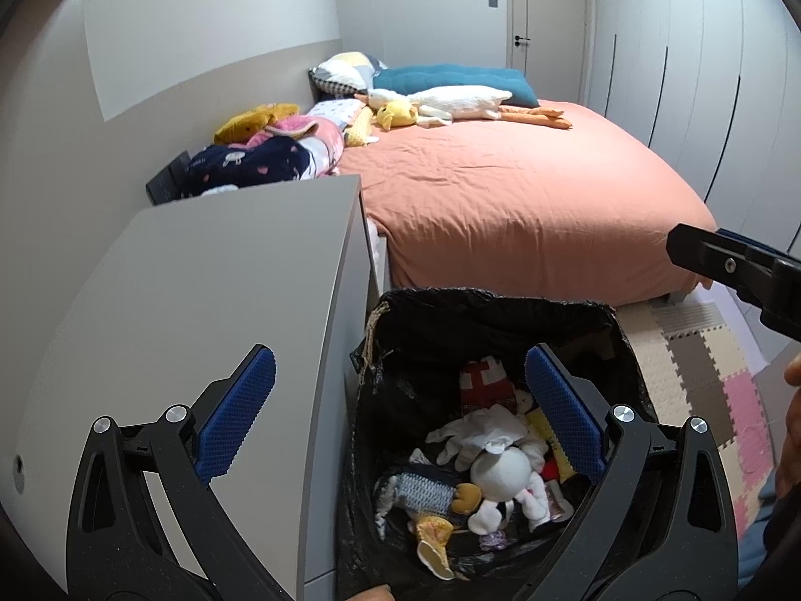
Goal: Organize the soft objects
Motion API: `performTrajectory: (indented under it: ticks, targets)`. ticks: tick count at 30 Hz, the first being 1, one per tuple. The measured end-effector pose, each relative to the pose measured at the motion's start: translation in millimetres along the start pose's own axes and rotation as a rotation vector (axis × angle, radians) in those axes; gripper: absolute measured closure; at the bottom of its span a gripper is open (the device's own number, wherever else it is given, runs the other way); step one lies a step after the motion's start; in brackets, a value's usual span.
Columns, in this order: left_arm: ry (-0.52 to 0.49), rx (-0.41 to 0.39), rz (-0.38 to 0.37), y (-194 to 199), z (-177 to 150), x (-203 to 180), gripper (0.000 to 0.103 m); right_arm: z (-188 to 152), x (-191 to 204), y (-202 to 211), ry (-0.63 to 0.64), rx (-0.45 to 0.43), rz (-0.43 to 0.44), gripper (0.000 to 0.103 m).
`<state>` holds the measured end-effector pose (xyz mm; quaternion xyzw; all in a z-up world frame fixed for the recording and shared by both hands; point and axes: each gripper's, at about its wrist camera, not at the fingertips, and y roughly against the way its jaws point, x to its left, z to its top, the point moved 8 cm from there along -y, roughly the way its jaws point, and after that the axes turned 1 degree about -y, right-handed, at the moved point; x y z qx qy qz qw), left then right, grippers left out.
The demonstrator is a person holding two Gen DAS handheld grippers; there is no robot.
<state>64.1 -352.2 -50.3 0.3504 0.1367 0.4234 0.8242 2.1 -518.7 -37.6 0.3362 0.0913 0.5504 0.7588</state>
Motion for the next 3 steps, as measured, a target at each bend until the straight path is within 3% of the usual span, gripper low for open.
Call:
performTrajectory:
  ticks: [3]
  targets:
    - [0.005,0.008,-0.004,-0.5,-0.9,0.7,0.006,0.1,0.0,0.0,0.0,0.001,-0.001,0.02]
